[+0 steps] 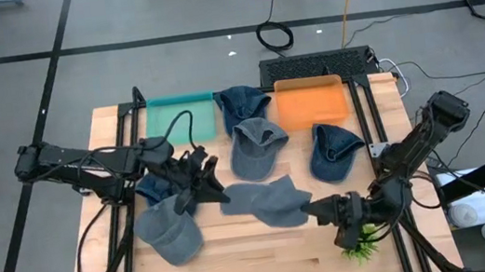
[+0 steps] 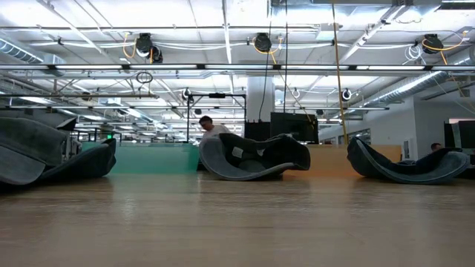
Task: Pick & Place hat
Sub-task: Put the top right gray cap into the orange bin
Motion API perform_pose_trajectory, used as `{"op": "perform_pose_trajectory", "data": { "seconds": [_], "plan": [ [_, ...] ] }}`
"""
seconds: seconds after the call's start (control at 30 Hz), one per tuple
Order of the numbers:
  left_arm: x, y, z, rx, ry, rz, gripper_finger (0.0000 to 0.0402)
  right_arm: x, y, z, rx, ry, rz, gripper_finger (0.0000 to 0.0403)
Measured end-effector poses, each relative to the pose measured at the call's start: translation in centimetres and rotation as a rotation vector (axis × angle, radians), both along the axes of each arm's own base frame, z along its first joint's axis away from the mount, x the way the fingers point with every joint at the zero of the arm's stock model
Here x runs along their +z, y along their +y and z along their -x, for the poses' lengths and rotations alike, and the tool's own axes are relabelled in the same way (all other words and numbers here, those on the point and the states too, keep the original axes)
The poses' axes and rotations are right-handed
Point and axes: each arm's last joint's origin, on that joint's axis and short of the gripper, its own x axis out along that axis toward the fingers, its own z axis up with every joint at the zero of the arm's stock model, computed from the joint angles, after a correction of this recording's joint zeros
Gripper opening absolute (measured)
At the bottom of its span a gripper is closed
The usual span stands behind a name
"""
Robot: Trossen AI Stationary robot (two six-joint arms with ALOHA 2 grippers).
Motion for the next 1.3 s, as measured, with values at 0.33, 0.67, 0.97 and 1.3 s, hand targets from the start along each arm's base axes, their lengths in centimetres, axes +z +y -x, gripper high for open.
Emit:
{"op": "perform_pose_trajectory", "data": {
  "seconds": [0.33, 0.67, 0.97, 1.3],
  "plan": [
    [0.1, 2.6, -0.5, 0.396, -0.103, -0.267, 0.0052, 3.7, -0.1, -1.6, -0.073, 0.017, -0.003, 0.0011],
    [0.1, 5.2, -0.5, 0.577, -0.090, -0.322, 0.0098, 6.6, -1.6, -1.6, -0.170, -0.002, 0.001, 0.0011],
    [0.1, 6.3, -0.5, 0.616, -0.089, -0.346, 0.0206, 9.5, -4.2, 0.5, -0.185, -0.081, -0.090, 0.0011],
    [0.5, 5.3, -0.5, 0.525, -0.214, -0.588, 0.0266, 10.8, -7.6, 0.9, -0.270, -0.158, -0.305, 0.0011]
  ]
}}
